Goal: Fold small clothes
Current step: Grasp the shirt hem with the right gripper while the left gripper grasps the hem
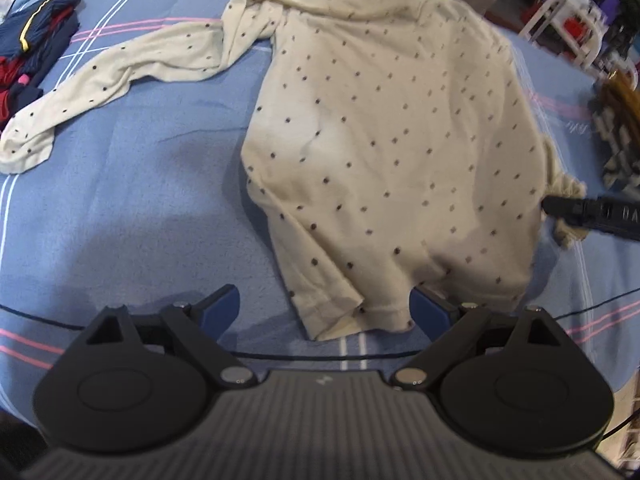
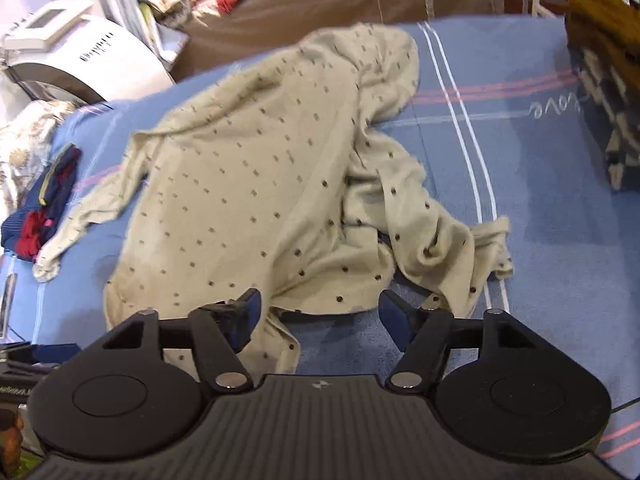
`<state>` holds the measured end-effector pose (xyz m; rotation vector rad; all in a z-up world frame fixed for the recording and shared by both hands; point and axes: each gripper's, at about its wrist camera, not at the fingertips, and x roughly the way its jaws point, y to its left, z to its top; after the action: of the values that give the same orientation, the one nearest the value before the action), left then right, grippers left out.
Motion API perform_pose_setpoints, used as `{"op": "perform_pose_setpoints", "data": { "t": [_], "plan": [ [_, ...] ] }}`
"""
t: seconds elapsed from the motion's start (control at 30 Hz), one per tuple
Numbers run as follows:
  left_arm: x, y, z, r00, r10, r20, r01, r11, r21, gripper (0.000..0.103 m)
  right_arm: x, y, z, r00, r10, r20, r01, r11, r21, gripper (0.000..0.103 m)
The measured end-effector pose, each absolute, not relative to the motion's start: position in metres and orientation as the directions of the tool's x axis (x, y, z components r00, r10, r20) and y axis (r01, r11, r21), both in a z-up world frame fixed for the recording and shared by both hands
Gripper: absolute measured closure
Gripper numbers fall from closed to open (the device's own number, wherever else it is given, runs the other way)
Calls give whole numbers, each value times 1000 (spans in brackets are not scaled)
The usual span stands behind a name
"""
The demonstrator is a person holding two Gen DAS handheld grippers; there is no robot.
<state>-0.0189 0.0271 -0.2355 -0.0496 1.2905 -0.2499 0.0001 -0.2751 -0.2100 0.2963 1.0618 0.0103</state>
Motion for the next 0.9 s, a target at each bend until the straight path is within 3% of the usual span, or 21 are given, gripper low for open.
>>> {"op": "perform_pose_setpoints", "data": {
  "t": [0.07,0.23,0.4,0.47,0.53,0.6,0.67,0.73,0.9],
  "plan": [
    [-20,25,-238,246,-188,-951,165,975,-150,20,4,-279,-218,484,129,-866,170,956,238,8],
    [-25,22,-240,238,-195,-951,150,975,-162,23,10,-293,-228,487,108,-867,219,945,241,10],
    [-21,16,-253,198,-203,-959,126,975,-181,44,20,-306,-247,475,150,-867,260,917,301,12],
    [-18,11,-262,189,-194,-963,128,977,-172,59,24,-306,-253,477,153,-865,274,910,312,12],
    [-15,5,-264,207,-194,-959,136,976,-168,68,27,-301,-253,484,146,-863,254,920,299,23],
    [-11,-1,-266,231,-172,-958,147,979,-141,74,27,-295,-252,484,160,-860,215,931,294,69],
    [-7,-2,-270,240,-159,-958,129,983,-130,90,26,-294,-254,479,196,-856,190,929,319,80],
    [-5,7,-273,239,-181,-954,71,983,-169,96,24,-297,-255,480,203,-853,207,919,335,86],
    [-5,27,-263,274,-201,-940,22,979,-203,97,12,-305,-247,486,217,-847,243,897,369,89]
  ]
}}
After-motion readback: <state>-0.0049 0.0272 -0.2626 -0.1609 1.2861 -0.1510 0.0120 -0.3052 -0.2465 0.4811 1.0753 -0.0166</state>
